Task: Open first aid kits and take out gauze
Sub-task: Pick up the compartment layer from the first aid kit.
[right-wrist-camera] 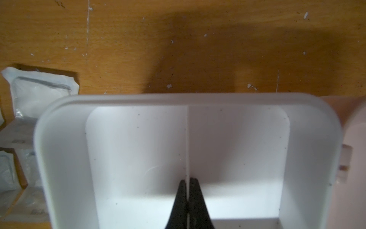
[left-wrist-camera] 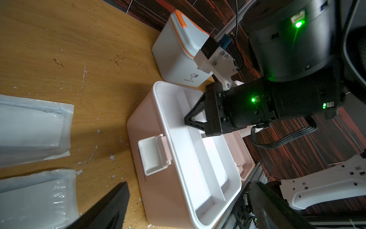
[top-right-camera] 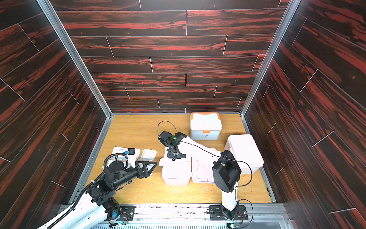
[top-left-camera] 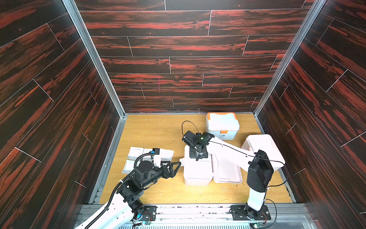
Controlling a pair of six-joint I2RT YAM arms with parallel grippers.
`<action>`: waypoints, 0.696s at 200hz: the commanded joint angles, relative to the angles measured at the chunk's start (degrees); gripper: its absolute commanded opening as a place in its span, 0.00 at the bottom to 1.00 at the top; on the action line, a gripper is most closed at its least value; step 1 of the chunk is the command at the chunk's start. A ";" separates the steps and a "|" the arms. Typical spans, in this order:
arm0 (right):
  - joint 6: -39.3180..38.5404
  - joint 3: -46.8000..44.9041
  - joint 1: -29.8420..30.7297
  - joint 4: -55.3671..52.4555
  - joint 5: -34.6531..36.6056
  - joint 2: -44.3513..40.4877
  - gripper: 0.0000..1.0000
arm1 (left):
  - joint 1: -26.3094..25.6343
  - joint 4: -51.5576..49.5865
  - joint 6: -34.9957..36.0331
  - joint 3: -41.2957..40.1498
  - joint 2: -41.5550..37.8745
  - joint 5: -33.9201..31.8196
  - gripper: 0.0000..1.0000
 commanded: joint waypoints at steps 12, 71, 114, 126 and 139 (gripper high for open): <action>1.12 3.12 0.51 -3.45 3.93 2.10 0.00 | 0.15 3.17 -1.86 -1.04 0.72 0.00 1.00; 1.07 6.24 1.63 -6.31 8.09 1.35 0.00 | -0.03 4.07 -2.30 -0.60 2.68 1.11 1.00; 1.67 8.30 3.12 -8.06 11.86 -1.49 0.00 | -0.01 2.93 -1.97 0.21 1.47 0.57 1.00; 1.33 7.74 3.40 -6.96 12.82 -3.83 0.00 | -0.01 2.62 -1.86 0.50 0.89 0.33 1.00; 0.55 6.51 3.53 -5.22 13.55 -6.81 0.00 | 0.00 2.27 -1.86 0.94 0.24 -0.01 1.00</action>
